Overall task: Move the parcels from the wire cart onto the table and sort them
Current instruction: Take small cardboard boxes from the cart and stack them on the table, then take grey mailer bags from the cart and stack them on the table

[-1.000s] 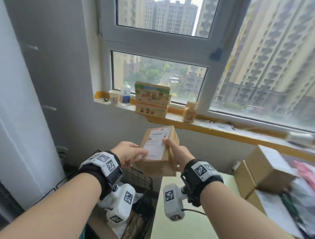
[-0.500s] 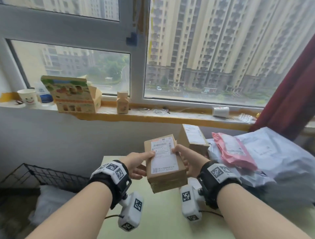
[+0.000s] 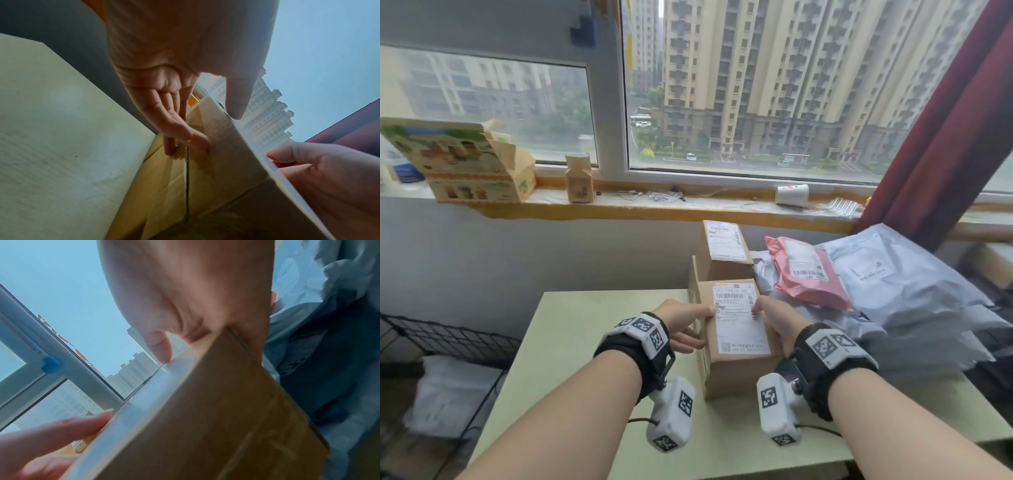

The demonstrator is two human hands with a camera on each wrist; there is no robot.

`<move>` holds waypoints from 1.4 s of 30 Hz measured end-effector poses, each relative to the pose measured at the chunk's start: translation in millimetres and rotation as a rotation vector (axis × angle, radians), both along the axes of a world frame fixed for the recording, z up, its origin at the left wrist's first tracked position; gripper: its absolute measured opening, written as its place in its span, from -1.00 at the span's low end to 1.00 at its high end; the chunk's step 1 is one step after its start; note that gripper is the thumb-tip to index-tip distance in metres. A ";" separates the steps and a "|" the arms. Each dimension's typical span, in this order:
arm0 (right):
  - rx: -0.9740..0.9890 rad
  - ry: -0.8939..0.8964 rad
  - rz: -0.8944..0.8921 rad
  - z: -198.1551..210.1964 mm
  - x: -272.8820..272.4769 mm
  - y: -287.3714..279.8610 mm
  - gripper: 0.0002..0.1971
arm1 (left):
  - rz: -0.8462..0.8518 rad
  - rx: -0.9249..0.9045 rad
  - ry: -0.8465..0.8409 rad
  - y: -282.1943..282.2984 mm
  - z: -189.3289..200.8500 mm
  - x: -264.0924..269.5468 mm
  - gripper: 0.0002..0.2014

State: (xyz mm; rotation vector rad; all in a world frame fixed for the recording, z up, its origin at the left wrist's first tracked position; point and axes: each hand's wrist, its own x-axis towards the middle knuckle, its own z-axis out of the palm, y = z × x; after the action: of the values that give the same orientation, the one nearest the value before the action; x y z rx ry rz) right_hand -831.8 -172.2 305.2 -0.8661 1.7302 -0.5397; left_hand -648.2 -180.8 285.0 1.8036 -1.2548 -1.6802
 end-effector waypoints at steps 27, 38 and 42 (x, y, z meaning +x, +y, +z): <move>-0.402 0.515 0.034 3.1 -9.9 -19.9 -0.74 | 0.108 -0.025 0.035 2.0 7.0 -18.1 -0.41; -0.477 0.550 -0.014 29.0 0.1 -27.8 -0.83 | 0.125 -0.134 -0.045 4.0 40.8 18.7 -0.51; -0.508 0.516 -0.011 44.7 7.5 -31.6 -0.80 | 0.133 -0.151 -0.046 6.9 51.9 36.3 -0.60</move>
State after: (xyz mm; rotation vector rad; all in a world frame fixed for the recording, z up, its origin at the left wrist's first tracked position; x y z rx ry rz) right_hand -824.4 -203.9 349.9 -1.4524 2.0959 -0.8368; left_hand -611.9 -173.9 337.0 1.8027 -1.2165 -1.4407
